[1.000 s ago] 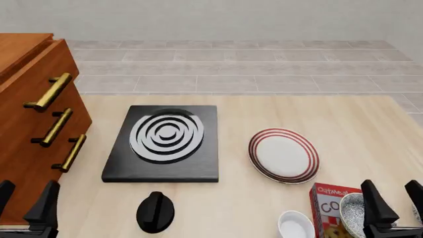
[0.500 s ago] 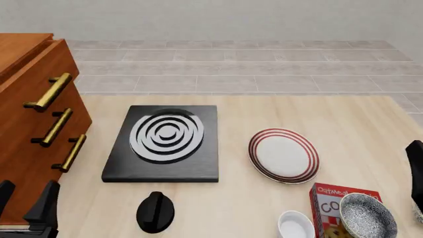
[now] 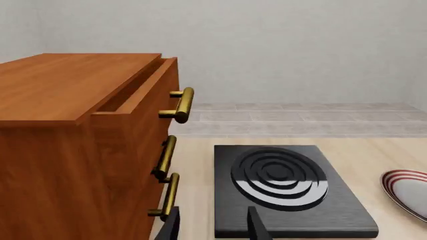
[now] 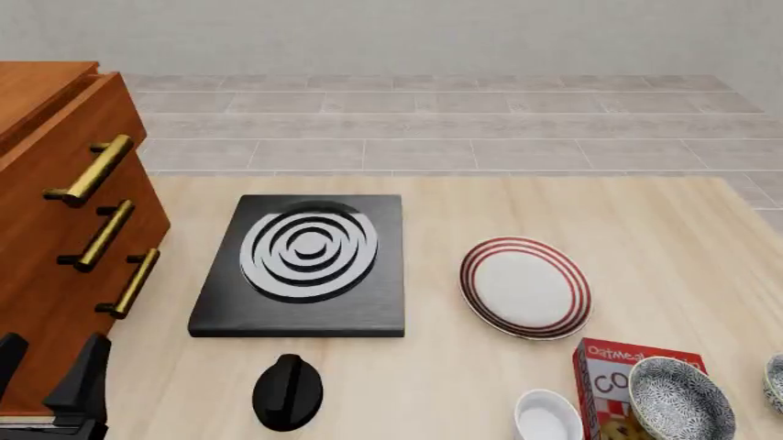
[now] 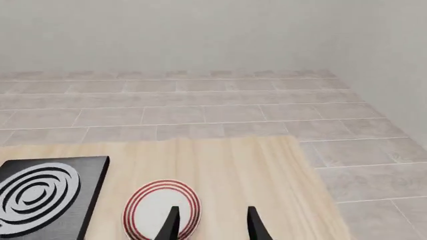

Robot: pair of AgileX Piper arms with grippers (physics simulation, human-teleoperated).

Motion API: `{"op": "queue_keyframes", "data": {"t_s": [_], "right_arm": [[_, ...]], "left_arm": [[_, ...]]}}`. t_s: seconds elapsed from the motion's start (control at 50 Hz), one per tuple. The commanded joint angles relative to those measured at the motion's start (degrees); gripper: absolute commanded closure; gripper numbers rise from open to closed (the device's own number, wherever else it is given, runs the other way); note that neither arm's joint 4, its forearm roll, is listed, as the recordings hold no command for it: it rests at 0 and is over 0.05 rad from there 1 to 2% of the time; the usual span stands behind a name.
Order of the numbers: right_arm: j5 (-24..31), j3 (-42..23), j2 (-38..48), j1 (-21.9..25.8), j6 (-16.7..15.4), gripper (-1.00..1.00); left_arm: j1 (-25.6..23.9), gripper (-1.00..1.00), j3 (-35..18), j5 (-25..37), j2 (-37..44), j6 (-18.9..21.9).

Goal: Pick the akita bowl on the cookies box and place it on the plate.

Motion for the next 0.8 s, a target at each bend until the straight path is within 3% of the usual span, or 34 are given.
{"op": "queue_keyframes", "data": {"t_s": [0.02, 0.14, 0.3, 0.46, 0.52, 0.7, 0.72, 0.8], "right_arm": [[9.8, -6.4, 5.0, -0.9, 2.0, -1.0], [14.3, -9.9, 5.7, -3.5, 0.3, -1.0], [17.7, -9.0, 5.7, -5.3, 2.4, -1.0], [19.5, -7.4, 4.3, -7.7, 0.3, -1.0], [19.9, -7.3, 4.0, -7.8, 1.1, -1.0], [18.6, -0.8, 0.9, -9.6, 1.4, -1.0], [18.8, 0.7, 0.3, -9.4, 2.8, -1.0], [18.6, 3.3, -0.9, -9.6, 1.9, -1.0]], "left_arm": [[0.0, -1.0, 0.0, 0.0, 0.0, 0.0], [0.0, -1.0, 0.0, 0.0, 0.0, 0.0], [0.0, -1.0, 0.0, 0.0, 0.0, 0.0], [0.0, -1.0, 0.0, 0.0, 0.0, 0.0], [0.0, -1.0, 0.0, 0.0, 0.0, 0.0], [0.0, -1.0, 0.0, 0.0, 0.0, 0.0], [0.0, -1.0, 0.0, 0.0, 0.0, 0.0], [0.0, -1.0, 0.0, 0.0, 0.0, 0.0]]}}
